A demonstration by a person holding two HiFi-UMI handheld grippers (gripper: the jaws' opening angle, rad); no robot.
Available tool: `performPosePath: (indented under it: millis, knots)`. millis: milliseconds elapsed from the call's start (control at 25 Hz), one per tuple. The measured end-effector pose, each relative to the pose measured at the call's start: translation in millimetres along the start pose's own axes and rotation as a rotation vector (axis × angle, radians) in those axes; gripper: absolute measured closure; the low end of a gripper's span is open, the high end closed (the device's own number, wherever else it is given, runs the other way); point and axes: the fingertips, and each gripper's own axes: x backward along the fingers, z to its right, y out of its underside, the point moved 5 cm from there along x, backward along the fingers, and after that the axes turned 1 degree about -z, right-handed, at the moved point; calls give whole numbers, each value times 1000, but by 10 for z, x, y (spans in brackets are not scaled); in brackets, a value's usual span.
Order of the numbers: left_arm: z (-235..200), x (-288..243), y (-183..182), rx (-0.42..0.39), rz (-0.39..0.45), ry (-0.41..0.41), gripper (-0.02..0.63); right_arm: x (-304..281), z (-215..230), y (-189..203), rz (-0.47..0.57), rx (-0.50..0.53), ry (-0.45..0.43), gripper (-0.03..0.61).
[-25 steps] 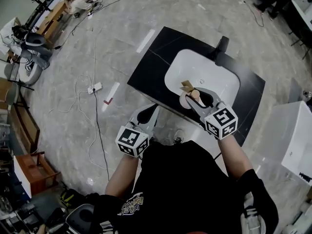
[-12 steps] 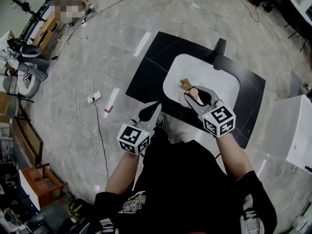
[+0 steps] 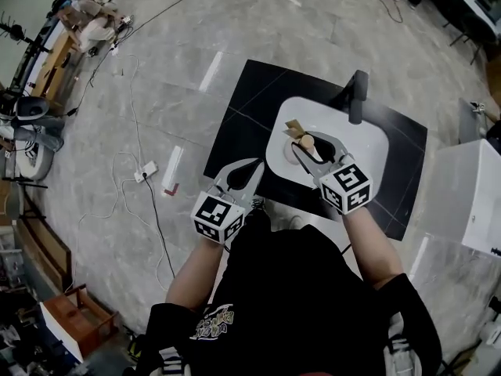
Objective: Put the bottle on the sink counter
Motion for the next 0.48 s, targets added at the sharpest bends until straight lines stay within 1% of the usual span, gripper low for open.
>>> performPosePath:
  millis: [200,480]
  knots:
    - [-326,-142,98,23,-19,41,612,-388,131,28,-27,-8,31,414]
    - [-691,-307,124,20,-43,117,613,-858,253,68,-64,-41,60,414]
